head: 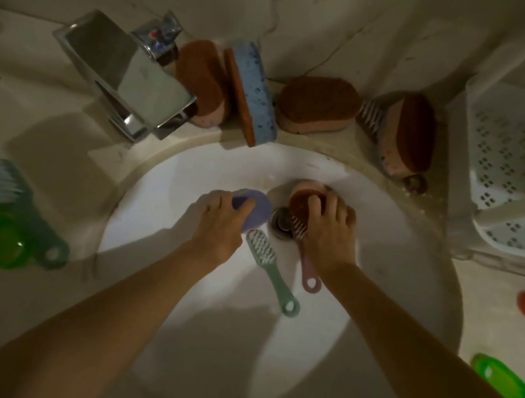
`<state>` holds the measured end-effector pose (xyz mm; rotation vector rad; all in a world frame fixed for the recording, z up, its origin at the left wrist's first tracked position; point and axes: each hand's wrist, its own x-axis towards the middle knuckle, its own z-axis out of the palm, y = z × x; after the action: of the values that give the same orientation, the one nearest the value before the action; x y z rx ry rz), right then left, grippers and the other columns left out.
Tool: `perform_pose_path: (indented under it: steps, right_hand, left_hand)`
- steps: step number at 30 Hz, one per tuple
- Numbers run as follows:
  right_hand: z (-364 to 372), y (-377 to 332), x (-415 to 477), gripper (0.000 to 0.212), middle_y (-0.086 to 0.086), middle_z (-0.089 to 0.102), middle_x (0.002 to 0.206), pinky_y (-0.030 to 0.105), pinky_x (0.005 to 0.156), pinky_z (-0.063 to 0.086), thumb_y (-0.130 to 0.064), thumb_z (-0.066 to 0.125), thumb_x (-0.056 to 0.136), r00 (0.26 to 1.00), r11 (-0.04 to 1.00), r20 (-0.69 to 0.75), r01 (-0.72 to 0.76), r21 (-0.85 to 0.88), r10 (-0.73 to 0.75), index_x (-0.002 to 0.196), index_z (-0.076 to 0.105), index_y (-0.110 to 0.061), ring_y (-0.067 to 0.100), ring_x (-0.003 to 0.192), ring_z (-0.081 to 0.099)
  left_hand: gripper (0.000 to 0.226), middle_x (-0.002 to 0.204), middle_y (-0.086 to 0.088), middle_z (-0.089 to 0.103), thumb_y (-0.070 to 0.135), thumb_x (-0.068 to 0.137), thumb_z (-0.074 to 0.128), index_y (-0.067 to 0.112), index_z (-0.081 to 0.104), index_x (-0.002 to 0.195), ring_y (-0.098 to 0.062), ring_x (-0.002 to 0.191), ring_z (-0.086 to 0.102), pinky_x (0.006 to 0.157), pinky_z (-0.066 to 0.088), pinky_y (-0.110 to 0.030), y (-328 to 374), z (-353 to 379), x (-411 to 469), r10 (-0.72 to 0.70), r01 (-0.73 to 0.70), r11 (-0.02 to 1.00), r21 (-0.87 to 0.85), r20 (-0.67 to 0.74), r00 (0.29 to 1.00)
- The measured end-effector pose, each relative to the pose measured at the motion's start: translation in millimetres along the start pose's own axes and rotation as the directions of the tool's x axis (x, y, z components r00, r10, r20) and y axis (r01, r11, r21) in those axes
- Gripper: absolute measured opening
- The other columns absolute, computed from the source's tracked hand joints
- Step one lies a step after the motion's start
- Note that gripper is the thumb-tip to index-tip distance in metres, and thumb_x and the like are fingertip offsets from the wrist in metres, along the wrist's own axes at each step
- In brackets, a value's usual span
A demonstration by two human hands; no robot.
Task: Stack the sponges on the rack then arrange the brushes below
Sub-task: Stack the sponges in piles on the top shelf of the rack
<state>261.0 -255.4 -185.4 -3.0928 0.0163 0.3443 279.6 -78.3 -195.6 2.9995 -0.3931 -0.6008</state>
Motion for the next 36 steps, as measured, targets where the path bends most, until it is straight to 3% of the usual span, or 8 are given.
perform_pose_path:
  steps: [9,15,21,23,26,28,31,36]
  right_hand:
    - [-8.1,-5.4,5.1,0.058,0.018,0.037,0.14,0.043,0.111,0.025,-0.024,0.057,0.087,0.999,0.999,-0.032,-0.028,0.028,0.029,0.137,0.032,-0.007,0.035,0.128,0.036]
    - [0.0,-4.9,6.4,0.066,0.02,0.035,0.14,0.045,0.11,0.028,-0.021,0.062,0.082,0.998,0.999,-0.032,-0.046,-0.029,0.045,0.137,0.028,-0.006,0.037,0.127,0.036]
    - [-3.4,-2.6,-1.3,0.075,0.023,0.059,0.109,0.056,0.094,0.045,-0.019,0.08,0.058,0.981,0.999,-0.193,-0.034,0.016,0.037,0.123,0.045,-0.007,0.043,0.098,0.059]
    - [-16.9,-2.0,-6.5,0.076,0.023,0.058,0.114,0.056,0.1,0.039,-0.021,0.08,0.06,0.969,0.998,-0.246,0.007,0.06,0.008,0.126,0.046,-0.008,0.044,0.104,0.056]
    - [-47.6,-6.0,-19.6,0.078,0.018,0.046,0.129,0.045,0.106,0.032,-0.026,0.073,0.071,0.979,0.964,-0.198,0.016,0.267,0.039,0.138,0.035,-0.013,0.037,0.118,0.044]
    - [-68.3,-8.4,-33.5,0.08,0.013,0.042,0.132,0.038,0.102,0.034,-0.032,0.07,0.074,0.988,0.92,-0.143,-0.001,0.392,0.062,0.14,0.028,-0.019,0.03,0.118,0.041]
    - [-94.1,-6.8,-57.9,0.075,0.012,0.047,0.129,0.038,0.097,0.037,-0.032,0.067,0.075,0.985,0.862,-0.093,-0.078,0.5,0.143,0.139,0.029,-0.021,0.031,0.115,0.044]
    - [-138.9,-0.1,-85.6,0.073,0.014,0.054,0.127,0.041,0.097,0.044,-0.033,0.063,0.073,0.966,0.755,-0.106,-0.112,0.646,0.234,0.139,0.033,-0.023,0.034,0.115,0.05]
  left_hand:
    - [0.069,0.143,-0.017,0.031,0.02,0.083,0.061,0.021,0.028,0.144,-0.034,0.127,0.033,0.098,0.038,-0.04,2.2,-23.5,-33.2,-0.151,0.106,0.879,-0.465,-0.061,0.987]
    - [0.071,0.14,-0.018,0.032,0.021,0.082,0.063,0.023,0.028,0.144,-0.034,0.126,0.035,0.097,0.039,-0.038,3.7,-30.9,-33.4,-0.214,0.133,0.819,-0.559,-0.082,0.973]
    - [0.075,0.138,-0.018,0.031,0.019,0.085,0.057,0.031,0.017,0.148,-0.036,0.124,0.037,0.096,0.04,-0.041,10.0,-38.2,-40.8,-0.193,0.124,0.775,-0.619,-0.045,0.98]
    - [0.075,0.142,-0.015,0.033,0.02,0.084,0.057,0.032,0.018,0.147,-0.032,0.127,0.039,0.097,0.04,-0.037,13.7,-46.2,-46.9,-0.19,0.111,0.689,-0.717,-0.031,0.981]
    - [0.068,0.145,-0.007,0.038,0.015,0.088,0.051,0.031,0.021,0.146,-0.027,0.132,0.041,0.097,0.039,-0.026,27.2,-65.6,-57.1,-0.252,0.179,0.381,-0.907,0.084,0.964]
    - [0.064,0.144,-0.01,0.041,0.009,0.092,0.045,0.034,0.021,0.145,-0.033,0.128,0.044,0.102,0.042,-0.038,37.5,-75.8,-66.1,-0.248,0.245,0.251,-0.936,0.183,0.951]
    - [0.064,0.142,-0.011,0.043,0.008,0.092,0.042,0.04,0.02,0.144,-0.032,0.12,0.05,0.098,0.046,-0.048,54.1,-91.0,-85.8,-0.163,0.21,0.221,-0.952,0.176,0.971]
    - [0.056,0.138,-0.011,0.046,0.017,0.097,0.041,0.031,0.016,0.145,-0.024,0.105,0.054,0.077,0.051,-0.032,81.0,-133.2,-117.2,-0.087,0.143,0.121,-0.982,0.133,0.987]
